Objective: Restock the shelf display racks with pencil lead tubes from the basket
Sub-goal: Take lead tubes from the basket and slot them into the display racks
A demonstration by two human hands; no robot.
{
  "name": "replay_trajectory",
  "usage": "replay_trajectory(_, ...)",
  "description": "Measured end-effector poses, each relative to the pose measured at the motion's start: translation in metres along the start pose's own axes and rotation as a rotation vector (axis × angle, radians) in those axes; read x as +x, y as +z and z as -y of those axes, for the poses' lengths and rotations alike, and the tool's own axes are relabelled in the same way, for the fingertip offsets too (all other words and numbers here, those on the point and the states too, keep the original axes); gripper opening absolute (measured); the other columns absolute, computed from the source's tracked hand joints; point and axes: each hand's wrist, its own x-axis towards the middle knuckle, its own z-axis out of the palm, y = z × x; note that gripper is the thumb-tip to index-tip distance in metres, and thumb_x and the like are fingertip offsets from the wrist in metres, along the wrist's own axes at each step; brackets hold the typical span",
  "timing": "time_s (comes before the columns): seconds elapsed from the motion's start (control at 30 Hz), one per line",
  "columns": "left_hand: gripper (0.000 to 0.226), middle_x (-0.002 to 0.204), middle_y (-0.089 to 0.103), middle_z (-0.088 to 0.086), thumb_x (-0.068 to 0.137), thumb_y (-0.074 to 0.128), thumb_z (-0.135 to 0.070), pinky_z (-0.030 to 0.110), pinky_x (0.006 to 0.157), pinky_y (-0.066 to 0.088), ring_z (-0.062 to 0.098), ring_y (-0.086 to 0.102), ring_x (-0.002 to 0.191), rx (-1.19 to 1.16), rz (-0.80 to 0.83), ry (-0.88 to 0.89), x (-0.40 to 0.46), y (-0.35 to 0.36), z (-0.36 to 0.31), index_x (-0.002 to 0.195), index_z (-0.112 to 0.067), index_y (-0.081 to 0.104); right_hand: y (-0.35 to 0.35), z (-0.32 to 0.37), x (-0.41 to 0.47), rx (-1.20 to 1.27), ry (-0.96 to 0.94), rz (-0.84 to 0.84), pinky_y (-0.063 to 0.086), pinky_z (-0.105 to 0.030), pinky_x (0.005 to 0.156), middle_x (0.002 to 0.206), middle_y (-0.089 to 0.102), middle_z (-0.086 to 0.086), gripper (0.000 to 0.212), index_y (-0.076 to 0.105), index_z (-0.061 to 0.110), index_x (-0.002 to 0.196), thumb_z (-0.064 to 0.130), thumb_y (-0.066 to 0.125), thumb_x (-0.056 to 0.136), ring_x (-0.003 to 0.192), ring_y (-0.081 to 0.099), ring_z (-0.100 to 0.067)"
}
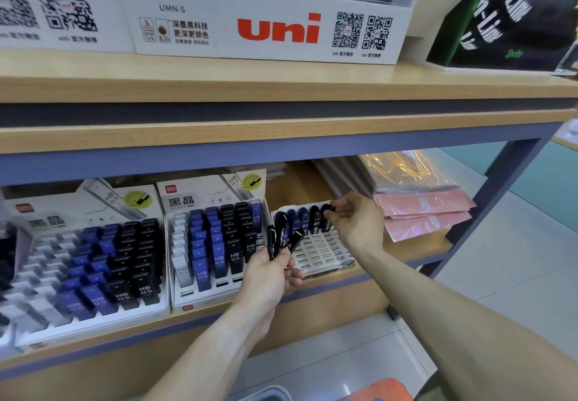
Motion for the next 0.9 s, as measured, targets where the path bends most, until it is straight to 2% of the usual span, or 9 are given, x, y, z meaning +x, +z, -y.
replay_trajectory(0.1, 0.017, 0.069, 0.059, 0.005, 0.107, 0.048, -0.008, 0.031, 0.066, 0.053, 0.021, 0.060, 0.067, 0.000, 0.003, -0.006, -0.001, 0.001, -0.001, 0.091, -0.004, 0.055, -0.002, -0.001, 0.002, 0.023, 0.027, 0.004, 0.054, -0.019, 0.068, 0.075, 0.070, 0.011, 0.015, 0.071, 0.020, 0.084, 0.017, 0.085, 0.079, 0.071, 0.068, -0.005)
replay_trajectory(0.27, 0.015, 0.079, 0.056, 0.008, 0.107, 0.048, -0.008, 0.030, 0.066, 0.054, 0.020, 0.061, 0.068, 0.005, 0.009, -0.004, -0.002, 0.001, -0.001, 0.094, -0.004, 0.055, -0.004, -0.002, 0.006, 0.010, 0.040, 0.014, 0.047, -0.012, 0.063, 0.075, 0.069, 0.010, 0.015, 0.071, 0.020, 0.085, 0.016, 0.085, 0.080, 0.071, 0.068, -0.005)
replay_trajectory(0.37, 0.017, 0.071, 0.059, 0.006, 0.106, 0.049, -0.008, 0.034, 0.071, 0.053, 0.022, 0.061, 0.069, 0.005, 0.003, -0.008, -0.003, 0.001, -0.001, 0.092, -0.005, 0.056, -0.005, -0.004, 0.008, 0.008, 0.062, 0.008, 0.049, -0.014, 0.064, 0.075, 0.069, 0.010, 0.016, 0.071, 0.020, 0.086, 0.017, 0.085, 0.079, 0.072, 0.067, -0.004)
replay_trajectory(0.5, 0.016, 0.072, 0.058, 0.007, 0.106, 0.049, -0.007, 0.031, 0.066, 0.053, 0.022, 0.061, 0.069, -0.005, 0.003, -0.012, -0.003, 0.000, -0.001, 0.092, -0.005, 0.055, -0.009, -0.006, 0.011, 0.000, 0.093, -0.012, 0.038, -0.005, 0.057, 0.078, 0.070, 0.009, 0.015, 0.071, 0.019, 0.088, 0.019, 0.083, 0.080, 0.071, 0.062, 0.002)
replay_trajectory(0.63, 0.016, 0.076, 0.056, 0.008, 0.107, 0.048, -0.007, 0.034, 0.071, 0.053, 0.022, 0.060, 0.071, 0.000, 0.011, -0.007, -0.004, -0.001, -0.003, 0.091, -0.008, 0.053, -0.012, -0.007, 0.013, 0.066, 0.122, 0.005, 0.042, -0.005, 0.060, 0.084, 0.072, 0.006, 0.017, 0.070, 0.016, 0.094, 0.007, 0.075, 0.081, 0.071, 0.063, 0.004)
replay_trajectory(0.77, 0.018, 0.078, 0.055, 0.009, 0.107, 0.047, -0.007, 0.033, 0.071, 0.053, 0.022, 0.060, 0.070, -0.001, 0.019, -0.007, -0.005, 0.000, -0.004, 0.090, -0.009, 0.053, -0.013, -0.010, 0.012, 0.112, 0.142, 0.047, 0.055, -0.019, 0.070, 0.084, 0.074, 0.004, 0.018, 0.071, 0.015, 0.095, 0.008, 0.079, 0.081, 0.073, 0.068, -0.003)
replay_trajectory(0.9, 0.013, 0.083, 0.054, 0.010, 0.107, 0.048, -0.007, 0.032, 0.069, 0.054, 0.020, 0.061, 0.069, 0.005, 0.017, -0.011, -0.003, 0.000, -0.004, 0.096, -0.006, 0.054, -0.012, -0.011, 0.013, 0.087, 0.125, 0.030, 0.053, -0.020, 0.068, 0.079, 0.073, 0.005, 0.019, 0.071, 0.018, 0.090, 0.017, 0.086, 0.078, 0.071, 0.069, -0.006)
